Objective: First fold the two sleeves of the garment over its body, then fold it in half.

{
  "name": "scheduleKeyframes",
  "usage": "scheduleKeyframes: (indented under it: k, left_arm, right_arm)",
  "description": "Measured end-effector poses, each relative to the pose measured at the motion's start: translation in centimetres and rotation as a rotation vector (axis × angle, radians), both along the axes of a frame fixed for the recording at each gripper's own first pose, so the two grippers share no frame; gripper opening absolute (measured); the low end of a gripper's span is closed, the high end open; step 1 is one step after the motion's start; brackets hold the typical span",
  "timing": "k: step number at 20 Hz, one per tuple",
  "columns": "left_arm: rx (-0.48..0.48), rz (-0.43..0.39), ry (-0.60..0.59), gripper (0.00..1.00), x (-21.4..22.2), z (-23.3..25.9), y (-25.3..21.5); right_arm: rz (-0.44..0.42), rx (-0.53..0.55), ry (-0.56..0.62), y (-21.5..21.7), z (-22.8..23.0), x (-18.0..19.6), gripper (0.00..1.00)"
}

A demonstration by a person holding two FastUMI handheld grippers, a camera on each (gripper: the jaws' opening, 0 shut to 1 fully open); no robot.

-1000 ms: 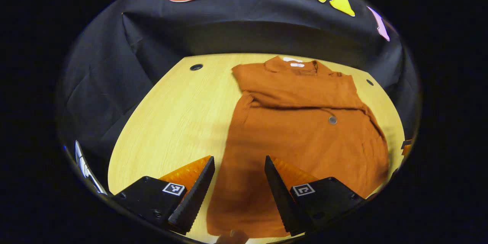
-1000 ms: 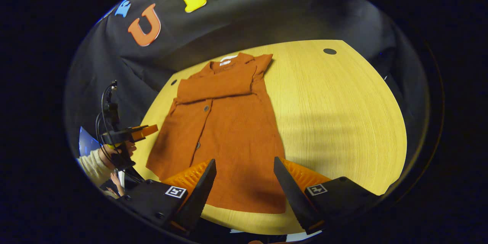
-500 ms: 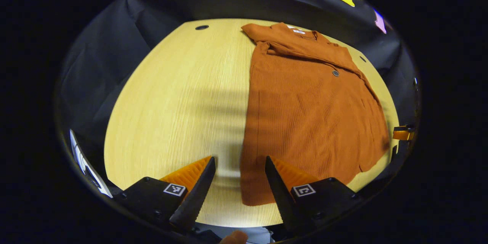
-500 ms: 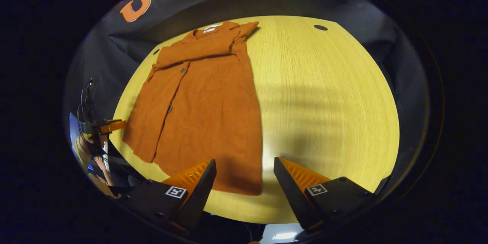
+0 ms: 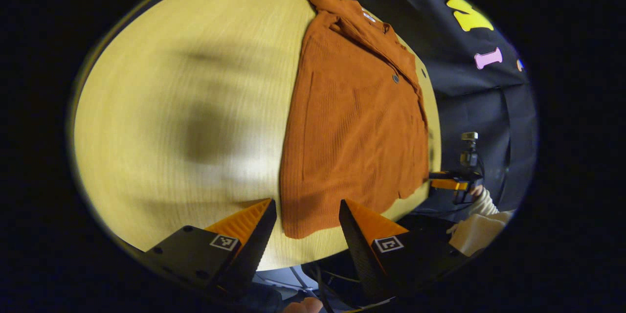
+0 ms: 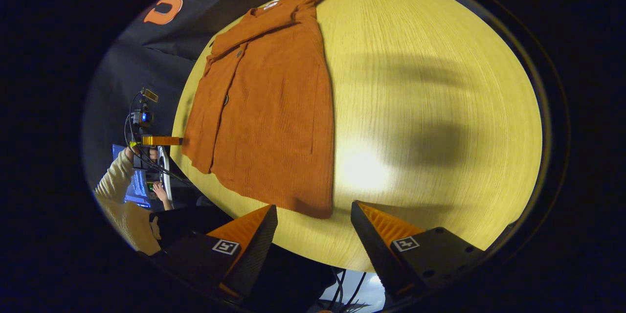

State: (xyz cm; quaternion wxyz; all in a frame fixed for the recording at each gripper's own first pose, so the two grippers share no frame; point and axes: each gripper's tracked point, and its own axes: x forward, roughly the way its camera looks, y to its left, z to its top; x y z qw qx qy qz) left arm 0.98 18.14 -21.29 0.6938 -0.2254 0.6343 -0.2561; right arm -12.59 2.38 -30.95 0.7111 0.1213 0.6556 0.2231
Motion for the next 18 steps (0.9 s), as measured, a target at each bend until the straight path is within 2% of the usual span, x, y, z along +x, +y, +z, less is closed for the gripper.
scheduleKeyframes:
  k: [2,6,7,11,13,14,15,16,17,18]
  left_arm:
    - [-0.069,-0.032,0.007,0.83,-0.4,0.5,-0.4]
    - [-0.17,0.033,0.071,0.82,0.7,0.8,-1.6]
    - [-0.168,0.031,0.059,0.81,0.9,0.5,-0.9]
    - [-0.133,0.027,0.029,0.81,1.4,0.6,-1.7]
    - [-0.082,0.025,0.026,0.81,1.5,0.1,-1.4]
    - [-0.033,0.01,0.022,0.87,1.3,-0.5,-0.9]
    - [-0.005,0.002,0.017,0.74,1.5,-0.6,-0.3]
    - [0.019,0.005,0.011,0.49,1.6,-0.7,0.1]
    - [0.039,-0.005,-0.014,0.47,1.7,-0.6,0.3]
    - [0.061,-0.029,-0.036,0.44,1.7,-0.9,0.2]
  right_arm:
    - [-0.031,0.054,0.045,0.1,-0.1,0.1,0.94]
    - [-0.075,0.136,0.134,1.1,0.1,0.6,0.92]
    - [-0.073,0.142,0.141,1.5,-0.1,0.9,0.93]
    - [-0.1,0.171,0.172,3.1,-0.2,1.8,0.84]
    - [-0.109,0.176,0.177,3.3,-0.7,1.6,0.74]
    - [-0.118,0.186,0.18,3.6,-0.7,1.7,0.62]
    - [-0.125,0.194,0.185,3.7,-0.7,1.9,0.58]
    - [-0.125,0.178,0.183,3.6,-1.1,1.9,0.58]
    - [-0.12,0.153,0.177,3.3,-1.7,2.0,0.57]
    - [-0.125,0.149,0.177,3.3,-1.9,2.0,0.38]
